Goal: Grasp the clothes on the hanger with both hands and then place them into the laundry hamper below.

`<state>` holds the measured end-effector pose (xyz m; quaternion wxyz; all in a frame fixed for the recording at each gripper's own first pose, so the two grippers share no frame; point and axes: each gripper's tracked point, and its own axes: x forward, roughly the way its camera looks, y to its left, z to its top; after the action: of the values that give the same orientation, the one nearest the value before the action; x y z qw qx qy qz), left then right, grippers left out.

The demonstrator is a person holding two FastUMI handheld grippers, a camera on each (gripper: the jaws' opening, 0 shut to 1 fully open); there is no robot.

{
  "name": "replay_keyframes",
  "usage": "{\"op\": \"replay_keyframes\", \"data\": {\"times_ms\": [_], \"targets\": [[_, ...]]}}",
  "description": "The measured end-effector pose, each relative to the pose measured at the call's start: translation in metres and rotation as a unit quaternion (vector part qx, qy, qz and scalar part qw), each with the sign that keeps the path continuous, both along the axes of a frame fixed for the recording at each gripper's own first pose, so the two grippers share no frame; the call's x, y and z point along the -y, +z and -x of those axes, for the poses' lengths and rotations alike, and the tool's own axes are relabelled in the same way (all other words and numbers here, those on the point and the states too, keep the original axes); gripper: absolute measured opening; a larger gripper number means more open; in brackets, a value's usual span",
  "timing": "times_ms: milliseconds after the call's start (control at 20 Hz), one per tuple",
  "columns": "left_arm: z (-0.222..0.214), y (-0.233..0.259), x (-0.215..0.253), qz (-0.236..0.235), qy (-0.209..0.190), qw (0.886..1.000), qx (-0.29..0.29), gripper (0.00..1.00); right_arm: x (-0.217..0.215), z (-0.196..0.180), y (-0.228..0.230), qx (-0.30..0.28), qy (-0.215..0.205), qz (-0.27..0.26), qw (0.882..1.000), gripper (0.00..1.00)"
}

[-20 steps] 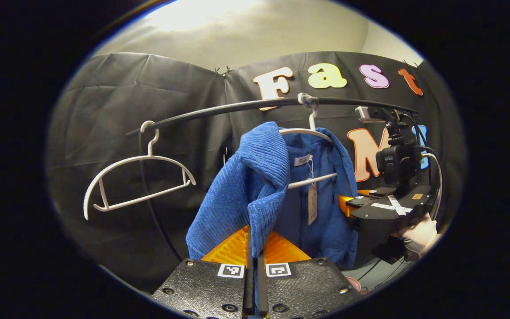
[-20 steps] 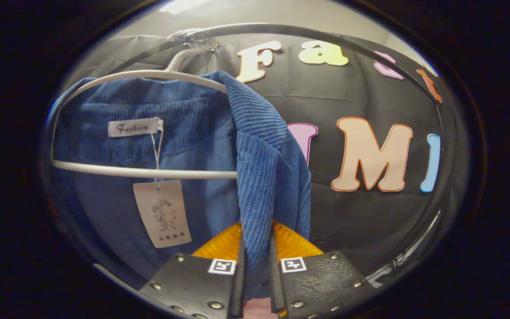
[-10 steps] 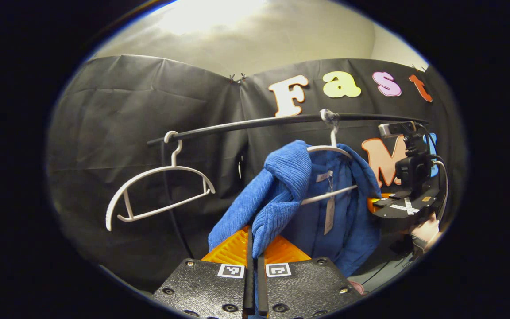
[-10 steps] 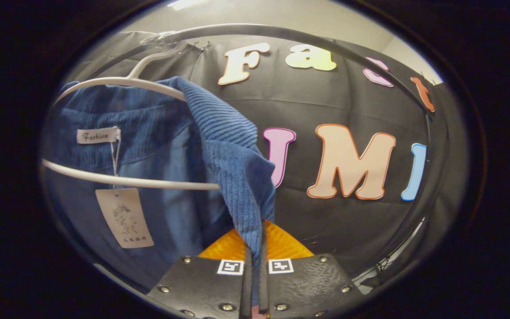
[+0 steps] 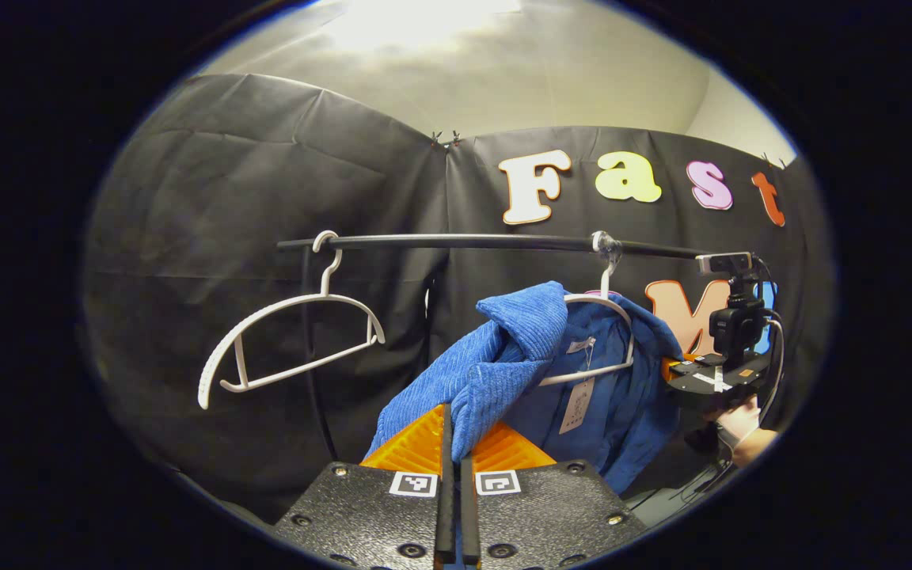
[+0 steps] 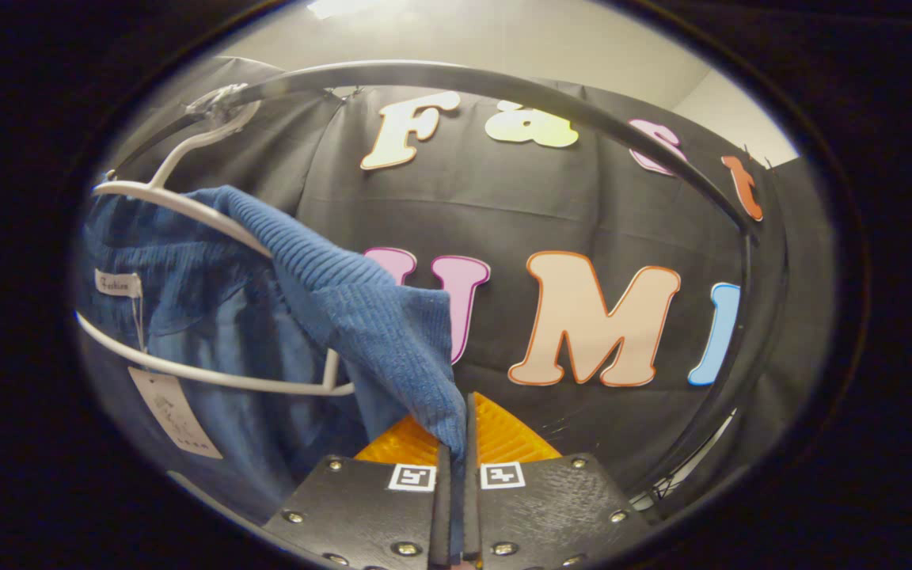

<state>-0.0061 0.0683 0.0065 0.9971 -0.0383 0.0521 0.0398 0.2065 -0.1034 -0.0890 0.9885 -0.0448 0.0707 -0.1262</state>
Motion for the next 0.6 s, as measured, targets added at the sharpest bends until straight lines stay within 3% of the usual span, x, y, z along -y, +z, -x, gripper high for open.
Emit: {"op": "replay_keyframes", "data": {"times_ms": [350,600], "targets": [[0.004,0.036,0.008,0.005,-0.035,0.999,0.031,0.03,0.023,-0.029,0.024,0.031,-0.013,0.041,0.999,0.06],[0.000,0.048,-0.015,0.007,-0.008,0.999,0.039,0.04,0.033,-0.049,0.044,0.061,-0.022,0.050,0.997,0.06]]}}
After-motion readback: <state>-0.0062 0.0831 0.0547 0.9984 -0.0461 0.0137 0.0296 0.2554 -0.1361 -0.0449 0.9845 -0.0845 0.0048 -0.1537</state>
